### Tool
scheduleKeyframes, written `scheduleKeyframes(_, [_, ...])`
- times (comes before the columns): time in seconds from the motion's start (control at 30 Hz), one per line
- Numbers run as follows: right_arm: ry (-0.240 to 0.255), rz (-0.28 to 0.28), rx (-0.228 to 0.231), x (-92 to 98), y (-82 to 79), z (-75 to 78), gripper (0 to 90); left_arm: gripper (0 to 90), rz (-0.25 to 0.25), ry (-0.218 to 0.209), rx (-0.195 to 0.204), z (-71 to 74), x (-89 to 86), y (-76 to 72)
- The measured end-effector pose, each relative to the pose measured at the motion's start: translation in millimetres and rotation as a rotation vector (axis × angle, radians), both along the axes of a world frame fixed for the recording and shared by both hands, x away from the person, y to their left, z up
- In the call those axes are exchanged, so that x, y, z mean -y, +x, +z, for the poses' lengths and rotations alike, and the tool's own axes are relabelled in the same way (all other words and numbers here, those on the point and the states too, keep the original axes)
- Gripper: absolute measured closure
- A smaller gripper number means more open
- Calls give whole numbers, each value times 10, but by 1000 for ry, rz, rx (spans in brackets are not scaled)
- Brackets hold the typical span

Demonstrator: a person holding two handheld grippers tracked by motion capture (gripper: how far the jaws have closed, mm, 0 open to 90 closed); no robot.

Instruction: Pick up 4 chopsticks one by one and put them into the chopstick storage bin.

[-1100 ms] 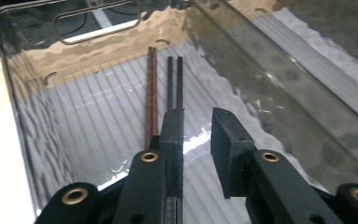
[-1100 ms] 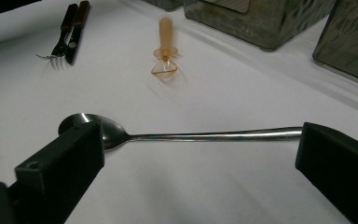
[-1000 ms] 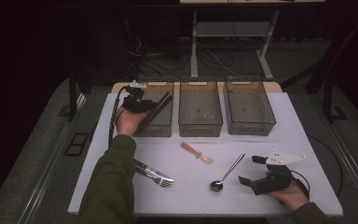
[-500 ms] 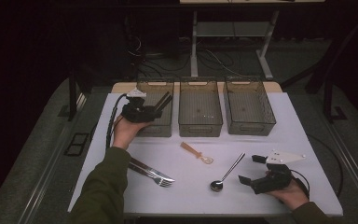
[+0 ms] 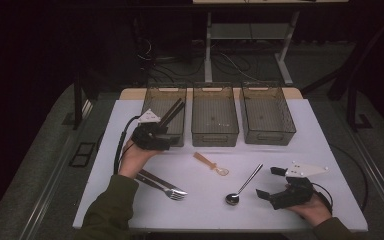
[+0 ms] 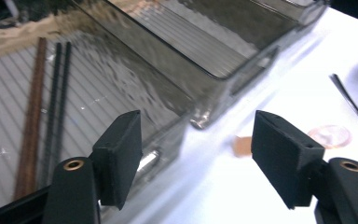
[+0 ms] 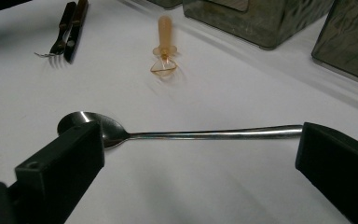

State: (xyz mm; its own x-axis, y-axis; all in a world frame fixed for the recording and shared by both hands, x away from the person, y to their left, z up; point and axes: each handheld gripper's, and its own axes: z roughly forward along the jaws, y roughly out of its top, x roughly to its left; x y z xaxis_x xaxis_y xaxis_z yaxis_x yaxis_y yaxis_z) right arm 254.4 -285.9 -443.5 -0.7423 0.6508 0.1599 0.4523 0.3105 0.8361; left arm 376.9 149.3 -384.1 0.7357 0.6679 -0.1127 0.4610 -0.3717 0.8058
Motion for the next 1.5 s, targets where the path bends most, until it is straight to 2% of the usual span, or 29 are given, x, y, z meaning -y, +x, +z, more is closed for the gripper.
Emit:
scheduleKeyframes(0.17, [0,0,-1,2,-5,4,12,271,-33,-10,10,-53,33,-160])
scheduleKeyframes(0.33, [-1,4,0,-1,-8,2,12,210,-47,-10,48,-107,49,-313])
scheduleKeyframes(0.8, [-6,4,-1,-9,-3,-4,12,136,-104,-11,68,-298,8,-725])
scheduleKeyframes(0.93, [-9,4,-2,-9,2,-5,12,132,-117,-18,62,-361,-12,-833])
scheduleKeyframes(1.0, [-7,2,-6,-15,7,-2,12,130,-130,-8,60,-394,-22,-878])
scheduleKeyframes(1.13, [-13,2,-9,-38,42,11,13,107,-137,-30,52,-461,-33,-935])
scheduleKeyframes(1.17, [-12,0,-11,-47,53,15,13,96,-142,-23,53,-472,-40,-935])
scheduleKeyframes(1.33, [-8,-3,-12,-110,101,53,12,11,-150,-34,23,-534,-31,-930])
scheduleKeyframes(1.5, [-9,6,-15,-229,176,102,13,0,-161,-14,25,-545,-8,-950])
